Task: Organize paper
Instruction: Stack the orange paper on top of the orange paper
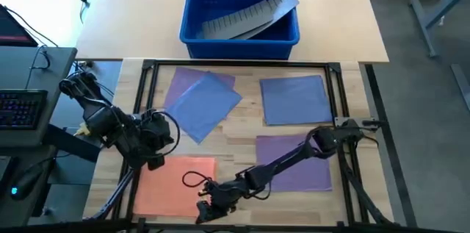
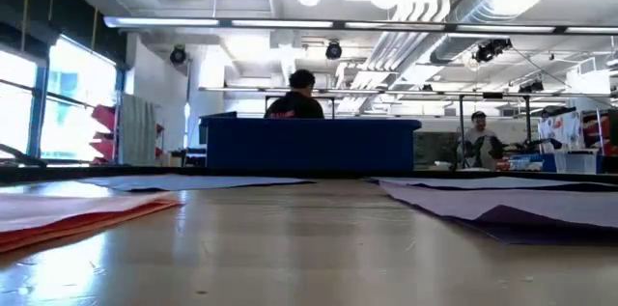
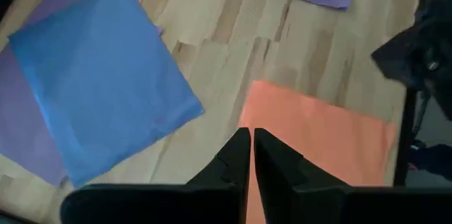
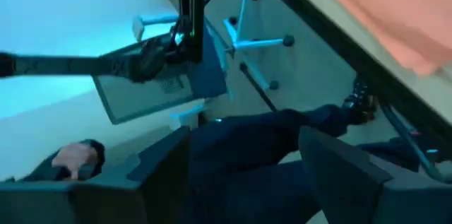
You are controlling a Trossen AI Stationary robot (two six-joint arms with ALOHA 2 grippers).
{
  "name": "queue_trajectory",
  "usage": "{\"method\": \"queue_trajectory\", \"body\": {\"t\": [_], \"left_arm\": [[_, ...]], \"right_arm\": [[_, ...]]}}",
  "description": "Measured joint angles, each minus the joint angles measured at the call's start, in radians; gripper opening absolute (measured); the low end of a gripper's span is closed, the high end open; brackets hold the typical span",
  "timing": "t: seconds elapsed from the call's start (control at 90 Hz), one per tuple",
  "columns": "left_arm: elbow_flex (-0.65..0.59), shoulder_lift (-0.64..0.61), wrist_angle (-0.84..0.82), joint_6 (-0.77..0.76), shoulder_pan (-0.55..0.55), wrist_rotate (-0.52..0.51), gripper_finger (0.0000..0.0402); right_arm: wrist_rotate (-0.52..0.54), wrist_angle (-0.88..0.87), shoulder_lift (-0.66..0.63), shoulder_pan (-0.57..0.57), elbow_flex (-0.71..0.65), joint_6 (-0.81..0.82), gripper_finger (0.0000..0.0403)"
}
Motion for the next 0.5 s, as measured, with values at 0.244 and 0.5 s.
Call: {"method": "queue_trajectory", "body": {"t": [0.244,0.5], "left_arm": [[-0.228,0.003,0.215,-0.168,-0.1,0.126,0.0],[-0.685,0.076,0.908,-0.214,-0.142,0.209,0.0]], "right_arm": [[0.129,-0.545,-0.222,0.011,0.0,-0.189,0.0247],[0.317,-0.967,-0.392,-0.004,0.0,-0.313,0.0247]]}}
